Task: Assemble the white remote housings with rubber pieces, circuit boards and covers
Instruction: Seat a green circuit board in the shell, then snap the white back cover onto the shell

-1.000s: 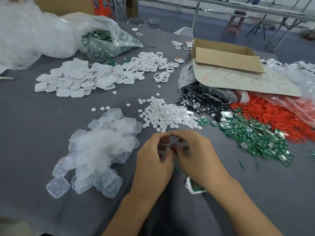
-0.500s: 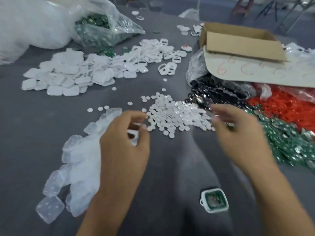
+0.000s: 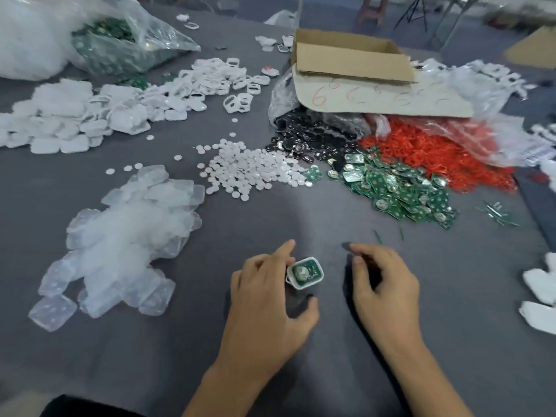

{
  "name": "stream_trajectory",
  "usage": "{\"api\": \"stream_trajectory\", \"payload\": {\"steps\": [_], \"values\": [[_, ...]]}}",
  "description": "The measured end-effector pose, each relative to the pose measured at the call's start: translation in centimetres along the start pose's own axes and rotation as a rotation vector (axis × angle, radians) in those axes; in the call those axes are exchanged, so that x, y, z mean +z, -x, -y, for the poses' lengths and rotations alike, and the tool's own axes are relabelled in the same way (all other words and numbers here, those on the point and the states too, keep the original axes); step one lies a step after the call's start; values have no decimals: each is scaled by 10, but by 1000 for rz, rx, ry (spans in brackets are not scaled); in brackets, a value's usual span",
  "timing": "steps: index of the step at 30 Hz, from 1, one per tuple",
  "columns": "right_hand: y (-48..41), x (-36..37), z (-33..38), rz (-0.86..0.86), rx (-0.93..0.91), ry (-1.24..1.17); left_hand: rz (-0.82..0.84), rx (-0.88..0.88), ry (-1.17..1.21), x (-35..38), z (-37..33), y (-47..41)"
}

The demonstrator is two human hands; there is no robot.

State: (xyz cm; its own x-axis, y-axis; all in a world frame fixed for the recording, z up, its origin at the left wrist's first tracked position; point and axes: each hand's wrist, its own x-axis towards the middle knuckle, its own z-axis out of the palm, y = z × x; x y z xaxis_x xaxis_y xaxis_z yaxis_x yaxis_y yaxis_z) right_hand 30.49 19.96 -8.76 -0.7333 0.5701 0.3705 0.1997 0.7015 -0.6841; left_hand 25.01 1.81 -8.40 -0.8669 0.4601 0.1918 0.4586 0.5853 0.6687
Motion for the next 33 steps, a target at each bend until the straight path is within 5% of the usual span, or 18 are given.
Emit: {"api": "stream_trajectory", "payload": {"steps": [17, 25, 29, 33], "values": [[3, 2, -5, 10, 10, -98, -60, -47, 43, -1, 6, 4], [6, -2, 8, 55, -148, -56, -68, -16, 71, -3, 3, 4], [11, 14, 50, 33, -177, -168, -324, -103, 246, -21, 8, 4], [-13, 53, 105, 257, -100, -253, -462, -215, 200, -60, 32, -20]]}}
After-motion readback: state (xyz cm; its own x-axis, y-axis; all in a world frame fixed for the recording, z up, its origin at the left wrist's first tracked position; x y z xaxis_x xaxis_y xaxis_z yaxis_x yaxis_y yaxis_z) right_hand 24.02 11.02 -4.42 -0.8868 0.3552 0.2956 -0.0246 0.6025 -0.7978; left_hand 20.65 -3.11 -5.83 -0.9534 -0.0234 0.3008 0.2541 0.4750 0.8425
